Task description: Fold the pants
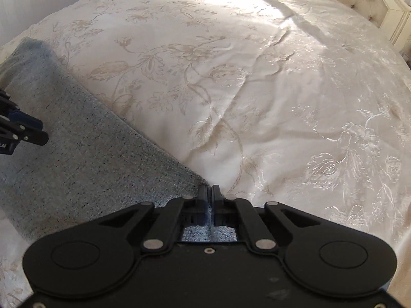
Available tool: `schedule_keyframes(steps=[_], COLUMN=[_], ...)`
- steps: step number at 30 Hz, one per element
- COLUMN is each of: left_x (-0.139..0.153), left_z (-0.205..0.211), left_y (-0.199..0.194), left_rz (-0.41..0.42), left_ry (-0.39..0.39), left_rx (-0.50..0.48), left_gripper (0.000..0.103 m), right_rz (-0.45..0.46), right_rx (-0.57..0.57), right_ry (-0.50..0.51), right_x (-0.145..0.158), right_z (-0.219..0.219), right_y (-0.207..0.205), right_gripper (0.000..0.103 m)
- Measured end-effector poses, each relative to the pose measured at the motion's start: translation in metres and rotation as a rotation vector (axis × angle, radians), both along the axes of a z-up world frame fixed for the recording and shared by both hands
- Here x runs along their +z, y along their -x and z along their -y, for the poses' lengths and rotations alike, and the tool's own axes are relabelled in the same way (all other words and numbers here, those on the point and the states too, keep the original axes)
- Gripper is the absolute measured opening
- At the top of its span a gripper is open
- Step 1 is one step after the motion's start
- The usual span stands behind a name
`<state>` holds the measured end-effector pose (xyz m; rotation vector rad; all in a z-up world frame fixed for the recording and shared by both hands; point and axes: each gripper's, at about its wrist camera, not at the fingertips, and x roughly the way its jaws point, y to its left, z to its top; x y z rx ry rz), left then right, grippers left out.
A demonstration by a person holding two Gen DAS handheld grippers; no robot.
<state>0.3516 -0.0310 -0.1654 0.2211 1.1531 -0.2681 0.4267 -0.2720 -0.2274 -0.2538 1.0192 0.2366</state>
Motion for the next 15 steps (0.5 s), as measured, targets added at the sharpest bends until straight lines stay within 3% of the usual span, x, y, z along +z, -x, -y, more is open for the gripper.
schedule_keyframes(steps=[4,7,10,15], left_x=[-0.003,0.0,0.006,0.0], left_z=[-0.004,-0.014,-0.031,-0.072], left_y=[-0.004,-0.002,0.001,-0.002], left_rz=[-0.003,0.007,0.035,0.021], left_ry=[-0.015,-0.028,-0.039,-0.083], left_rx=[0.035,0.048,0.062,0.15], left_gripper=[0.031,0.031,0.031,0.031], right_rz=[-0.062,-0.029,0.02,-0.009], right_rx=[-0.034,-0.098,-0.133,-0.122], right_ry=[-0.013,-0.011,-0.045,-0.113], right_x=[-0.018,-0.011,0.009,0.019], right_z=[0.002,0.007,0.012,0.007], right_y=[-0.013,-0.013,0.002,0.036], right_gripper=[0.006,0.027,0.027,0.027])
